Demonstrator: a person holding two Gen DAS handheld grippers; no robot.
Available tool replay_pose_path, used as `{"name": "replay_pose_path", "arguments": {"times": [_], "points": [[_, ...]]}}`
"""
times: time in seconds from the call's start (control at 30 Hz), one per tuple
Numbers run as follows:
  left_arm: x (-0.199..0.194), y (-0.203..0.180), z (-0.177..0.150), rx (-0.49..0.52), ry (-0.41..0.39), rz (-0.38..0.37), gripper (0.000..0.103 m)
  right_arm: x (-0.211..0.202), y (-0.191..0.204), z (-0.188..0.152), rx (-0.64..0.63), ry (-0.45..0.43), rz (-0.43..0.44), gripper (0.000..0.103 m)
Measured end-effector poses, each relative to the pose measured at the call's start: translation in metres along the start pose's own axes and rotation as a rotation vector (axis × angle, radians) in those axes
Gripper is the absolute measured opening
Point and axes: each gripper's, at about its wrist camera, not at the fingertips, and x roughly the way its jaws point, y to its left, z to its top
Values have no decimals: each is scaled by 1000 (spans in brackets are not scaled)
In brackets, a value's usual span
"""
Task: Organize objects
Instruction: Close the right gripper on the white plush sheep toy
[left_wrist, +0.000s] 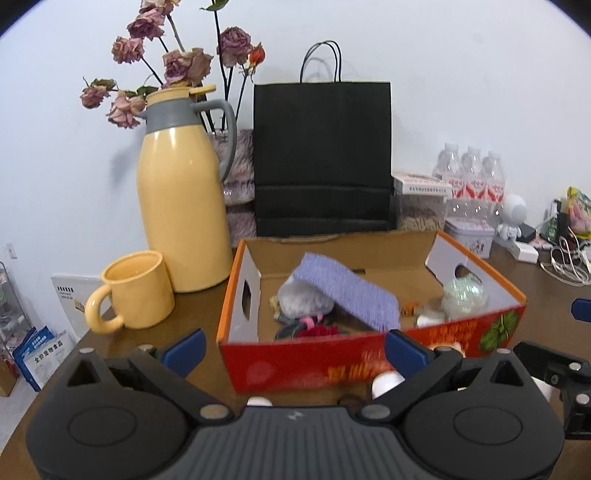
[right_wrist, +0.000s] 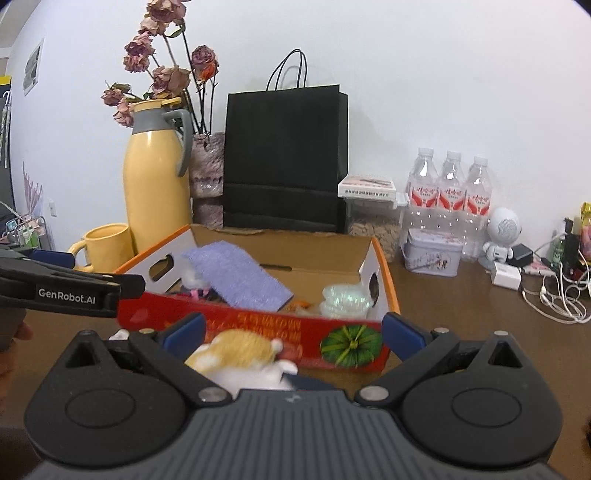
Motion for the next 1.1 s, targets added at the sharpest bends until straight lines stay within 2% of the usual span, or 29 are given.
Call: {"name": "replay_pose_path", "arguments": {"times": [0.3,0.5,0.7,0.87,0.9,0.93,0.97,1.1], "points": [[-9,11,-24,31,54,-10,103,-8,13,-25,-15,65,22,103],[-8,26,-36,38,86,-9,103,2,19,-32,-35,109,47,103],[-6,41,-40,27,103,3,103,29,20,-28,-88,159,115,103],[-5,47,-41,32,106,0,103,40,18,-29,-83,159,181,103],[-4,48,-41,31,109,0,103,40,19,-30,-84,160,192,99],[-4,49,-41,29,113,0,103,40,19,-31,-85,160,202,87],[-3,50,-41,27,116,1,103,39,19,-33,-83,161,212,80],[-3,52,-43,20,118,5,103,32,17,-36,-57,148,226,63]]}}
